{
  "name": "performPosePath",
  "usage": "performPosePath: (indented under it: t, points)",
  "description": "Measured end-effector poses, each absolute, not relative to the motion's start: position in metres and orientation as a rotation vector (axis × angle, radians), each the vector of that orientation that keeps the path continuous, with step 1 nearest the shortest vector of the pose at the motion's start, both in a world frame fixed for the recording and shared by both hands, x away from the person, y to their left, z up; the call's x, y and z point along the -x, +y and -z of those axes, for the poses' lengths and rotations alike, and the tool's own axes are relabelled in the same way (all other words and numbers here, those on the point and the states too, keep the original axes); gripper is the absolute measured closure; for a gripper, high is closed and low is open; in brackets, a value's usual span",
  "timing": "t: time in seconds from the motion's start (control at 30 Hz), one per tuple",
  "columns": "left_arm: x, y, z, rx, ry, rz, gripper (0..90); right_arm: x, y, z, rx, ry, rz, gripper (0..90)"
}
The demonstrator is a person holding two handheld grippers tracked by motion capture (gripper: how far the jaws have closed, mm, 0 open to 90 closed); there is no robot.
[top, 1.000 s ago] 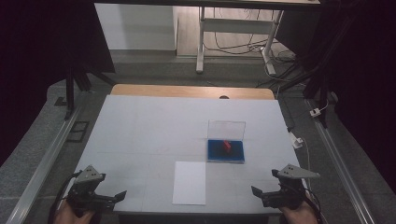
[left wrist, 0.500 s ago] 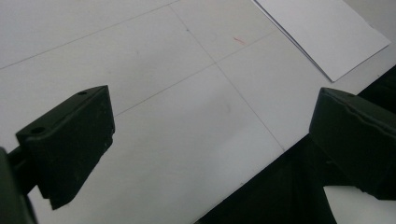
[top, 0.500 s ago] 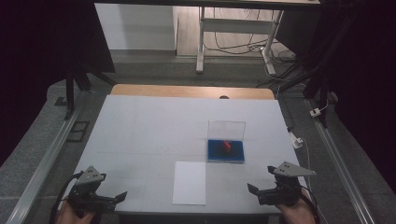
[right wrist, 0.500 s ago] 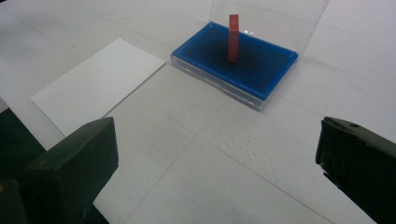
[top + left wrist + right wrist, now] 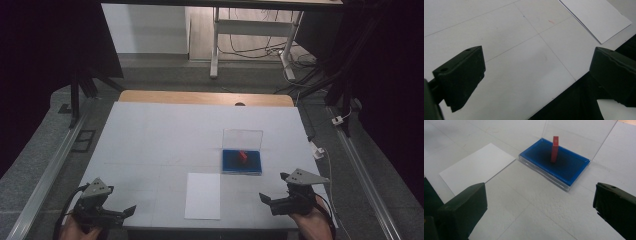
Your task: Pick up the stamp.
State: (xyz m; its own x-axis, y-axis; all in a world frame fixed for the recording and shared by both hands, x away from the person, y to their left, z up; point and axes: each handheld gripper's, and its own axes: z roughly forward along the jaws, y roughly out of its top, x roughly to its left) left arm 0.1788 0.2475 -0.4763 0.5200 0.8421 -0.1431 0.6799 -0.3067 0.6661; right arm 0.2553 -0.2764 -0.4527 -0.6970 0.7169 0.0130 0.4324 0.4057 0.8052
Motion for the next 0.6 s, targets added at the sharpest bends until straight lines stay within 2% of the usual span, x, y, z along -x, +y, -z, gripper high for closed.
performPosePath:
  t: [0.6]
  points:
    - [-0.18,0.247,0.477,-2.086,1.233,-0.296,0.9,-0.287,-0.248,0.458,-1.001,2.445,-1.157,0.0]
